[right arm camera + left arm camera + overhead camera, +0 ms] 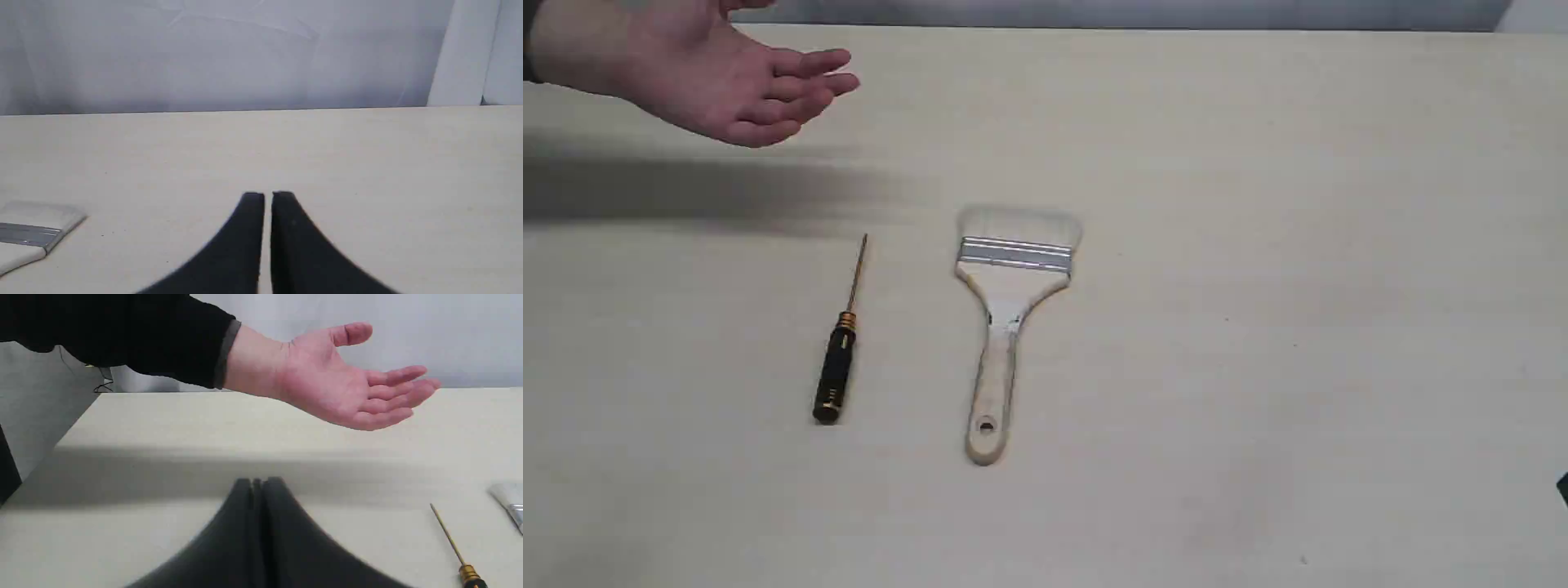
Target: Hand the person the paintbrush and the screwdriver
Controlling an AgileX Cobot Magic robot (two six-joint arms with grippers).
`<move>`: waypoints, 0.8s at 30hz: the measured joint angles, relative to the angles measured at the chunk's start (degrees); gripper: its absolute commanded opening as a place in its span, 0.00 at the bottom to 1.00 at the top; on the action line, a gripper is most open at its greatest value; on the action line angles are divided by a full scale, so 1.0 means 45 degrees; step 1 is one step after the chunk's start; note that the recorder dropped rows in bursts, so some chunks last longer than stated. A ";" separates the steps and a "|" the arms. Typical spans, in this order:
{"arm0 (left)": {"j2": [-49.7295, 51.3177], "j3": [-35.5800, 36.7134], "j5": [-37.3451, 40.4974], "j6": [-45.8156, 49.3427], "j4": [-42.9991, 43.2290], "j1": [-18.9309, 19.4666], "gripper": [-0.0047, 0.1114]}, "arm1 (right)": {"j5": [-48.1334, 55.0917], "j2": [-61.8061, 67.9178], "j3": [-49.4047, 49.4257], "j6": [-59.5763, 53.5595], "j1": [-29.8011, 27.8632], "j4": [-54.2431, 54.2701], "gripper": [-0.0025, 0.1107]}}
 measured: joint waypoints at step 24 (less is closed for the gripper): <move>0.0000 0.0000 0.0000 0.0000 0.0000 0.0000 0.04 | -0.2965 0.0000 0.0000 0.0000 0.0000 0.2496 0.06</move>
